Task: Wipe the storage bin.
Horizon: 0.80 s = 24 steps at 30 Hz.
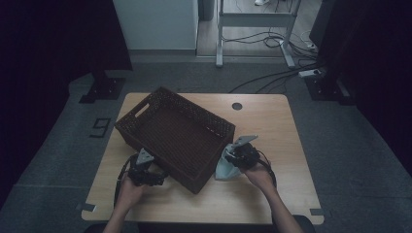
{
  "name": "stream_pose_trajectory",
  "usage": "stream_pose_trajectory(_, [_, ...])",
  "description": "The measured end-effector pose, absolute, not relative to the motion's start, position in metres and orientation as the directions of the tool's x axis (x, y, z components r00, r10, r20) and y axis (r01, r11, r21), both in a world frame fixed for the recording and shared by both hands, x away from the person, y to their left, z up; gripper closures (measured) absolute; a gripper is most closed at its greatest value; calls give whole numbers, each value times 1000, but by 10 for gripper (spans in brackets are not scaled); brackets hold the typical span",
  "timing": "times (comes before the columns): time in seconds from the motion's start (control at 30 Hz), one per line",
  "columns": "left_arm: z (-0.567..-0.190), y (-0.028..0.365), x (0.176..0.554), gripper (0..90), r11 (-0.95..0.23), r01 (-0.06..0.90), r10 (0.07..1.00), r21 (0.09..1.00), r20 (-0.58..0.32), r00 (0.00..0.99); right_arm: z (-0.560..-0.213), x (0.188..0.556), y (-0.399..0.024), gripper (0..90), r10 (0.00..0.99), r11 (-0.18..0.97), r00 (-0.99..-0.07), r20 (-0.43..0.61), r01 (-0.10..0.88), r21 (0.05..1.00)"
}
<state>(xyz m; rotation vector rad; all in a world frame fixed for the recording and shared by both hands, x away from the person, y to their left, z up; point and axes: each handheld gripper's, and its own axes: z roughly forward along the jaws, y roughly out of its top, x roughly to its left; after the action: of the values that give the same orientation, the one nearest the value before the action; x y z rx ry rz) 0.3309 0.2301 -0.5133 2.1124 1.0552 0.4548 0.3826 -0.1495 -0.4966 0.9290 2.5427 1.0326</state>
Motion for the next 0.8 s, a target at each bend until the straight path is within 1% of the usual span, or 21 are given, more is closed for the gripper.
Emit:
stream_pose_trajectory(0.3, [-514,230,331,0,-405,544,798,735,-6,602,-495,397,-161,787,687,502,-726,23,498,707])
stream_pose_trajectory(0.8, [-514,230,331,0,-407,543,797,735,-4,604,-496,421,-171,788,741,469,-671,12,530,706])
